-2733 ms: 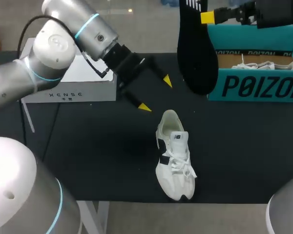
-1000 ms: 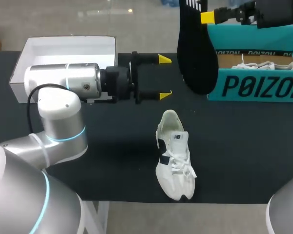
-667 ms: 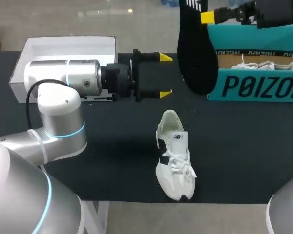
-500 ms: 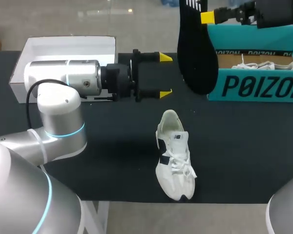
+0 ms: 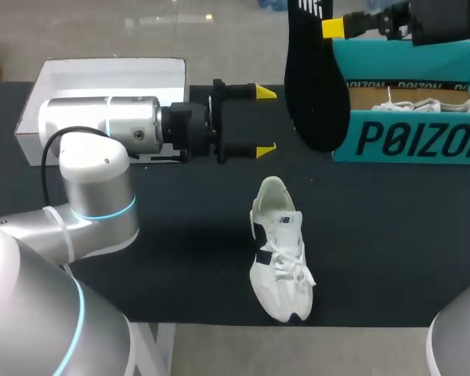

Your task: Take the shoe out of the shoebox, open the shoe tongue, remove and reinsert the insole, then place the shoe into the shoebox

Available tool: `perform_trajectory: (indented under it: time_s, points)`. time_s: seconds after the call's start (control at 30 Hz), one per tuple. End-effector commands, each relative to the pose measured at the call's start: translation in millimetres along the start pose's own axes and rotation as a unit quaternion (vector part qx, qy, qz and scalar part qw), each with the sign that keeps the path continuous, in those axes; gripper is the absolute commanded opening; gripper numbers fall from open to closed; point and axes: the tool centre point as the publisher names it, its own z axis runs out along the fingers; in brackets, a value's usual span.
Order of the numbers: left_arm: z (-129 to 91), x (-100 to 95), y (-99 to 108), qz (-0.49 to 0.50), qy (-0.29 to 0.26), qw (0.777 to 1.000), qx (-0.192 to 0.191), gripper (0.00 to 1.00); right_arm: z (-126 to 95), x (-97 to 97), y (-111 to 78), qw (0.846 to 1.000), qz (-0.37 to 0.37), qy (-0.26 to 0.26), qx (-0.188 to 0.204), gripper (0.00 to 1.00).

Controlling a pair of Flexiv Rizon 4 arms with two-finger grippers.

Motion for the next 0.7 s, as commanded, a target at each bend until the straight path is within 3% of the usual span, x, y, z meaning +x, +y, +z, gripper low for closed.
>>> perform_trajectory:
  time_s: [0.03,0.17,0.37,0.7]
  points:
    - [2.0,0.7,0.7,0.001,-0.002,1.0,-0.001,1.0,-28.2,-19.1,-20.4,0.998,0.047,0.032,-0.023,0.0]
    - [2.0,0.7,0.7,0.001,-0.002,1.0,-0.001,1.0,-49.6,-33.7,-49.2,0.99,0.112,0.065,-0.061,0.0]
    - [2.0,0.7,0.7,0.001,-0.002,1.0,-0.001,1.0,-48.5,-48.3,-89.7,0.972,0.199,0.11,-0.059,0.0]
    - [2.0,0.7,0.7,0.001,-0.002,1.0,-0.001,1.0,-17.1,-70.2,-108.2,0.954,0.256,0.157,-0.013,0.0]
